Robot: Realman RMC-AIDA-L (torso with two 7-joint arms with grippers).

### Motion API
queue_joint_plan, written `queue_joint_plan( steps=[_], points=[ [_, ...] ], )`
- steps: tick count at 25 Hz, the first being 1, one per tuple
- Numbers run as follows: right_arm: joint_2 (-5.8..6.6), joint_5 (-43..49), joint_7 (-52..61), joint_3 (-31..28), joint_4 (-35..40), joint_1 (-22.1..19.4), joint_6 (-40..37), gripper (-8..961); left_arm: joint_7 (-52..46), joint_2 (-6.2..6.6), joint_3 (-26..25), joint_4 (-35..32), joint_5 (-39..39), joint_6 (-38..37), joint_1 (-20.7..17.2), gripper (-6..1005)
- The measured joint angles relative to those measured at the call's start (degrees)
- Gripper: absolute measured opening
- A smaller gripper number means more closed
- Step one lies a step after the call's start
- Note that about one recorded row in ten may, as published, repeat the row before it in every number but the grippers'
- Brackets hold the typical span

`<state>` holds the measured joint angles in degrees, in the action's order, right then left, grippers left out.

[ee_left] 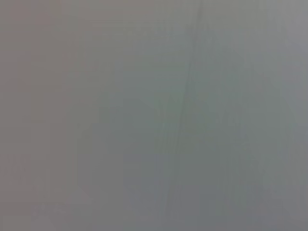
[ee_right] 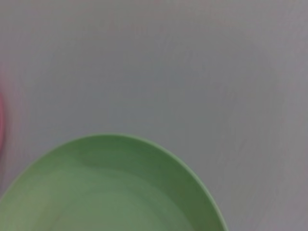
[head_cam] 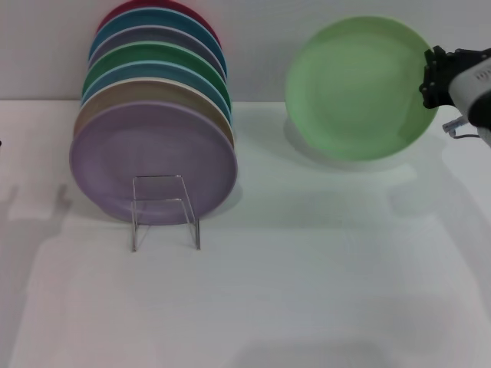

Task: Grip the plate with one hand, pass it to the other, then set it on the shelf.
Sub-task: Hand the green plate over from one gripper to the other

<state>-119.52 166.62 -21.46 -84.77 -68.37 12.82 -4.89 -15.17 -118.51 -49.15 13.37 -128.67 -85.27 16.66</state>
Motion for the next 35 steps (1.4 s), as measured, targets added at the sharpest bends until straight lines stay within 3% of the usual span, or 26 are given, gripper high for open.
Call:
queue_joint_plan(
  steps=[4,6,10,18,27,35],
  points=[
    [-0.01,-0.1,3.4,1.7,5.0,-0.7,-11.0,18,-0.2,-0.05,0.2,0.0,0.0,0.1,-0.3,812],
    [-0.02,-0.1,4.2,1.9,6.4,-0.5,-12.9,18,-0.5,-0.14,0.2,0.0,0.0,0.2,-0.7,812],
    [-0.02,-0.1,10.6,2.2,17.2,1.7,-25.6,19,-0.7,-0.28,1.5,1.1,-0.1,-0.4,-2.1,812],
    [0.02,-2.1,14.6,4.8,24.8,1.3,-37.9,20,-1.3,-0.31,5.2,1.9,-0.2,-4.6,-4.7,811],
    [-0.12,-4.4,14.8,18.9,21.2,-10.5,-50.4,22,-1.3,-0.31,10.5,2.1,-0.2,-7.2,-5.8,811],
    [-0.16,-5.8,14.6,27.6,20.3,-17.1,-57.4,24,-0.5,-0.56,16.4,3.5,-0.2,-6.1,-5.5,811]
  ],
)
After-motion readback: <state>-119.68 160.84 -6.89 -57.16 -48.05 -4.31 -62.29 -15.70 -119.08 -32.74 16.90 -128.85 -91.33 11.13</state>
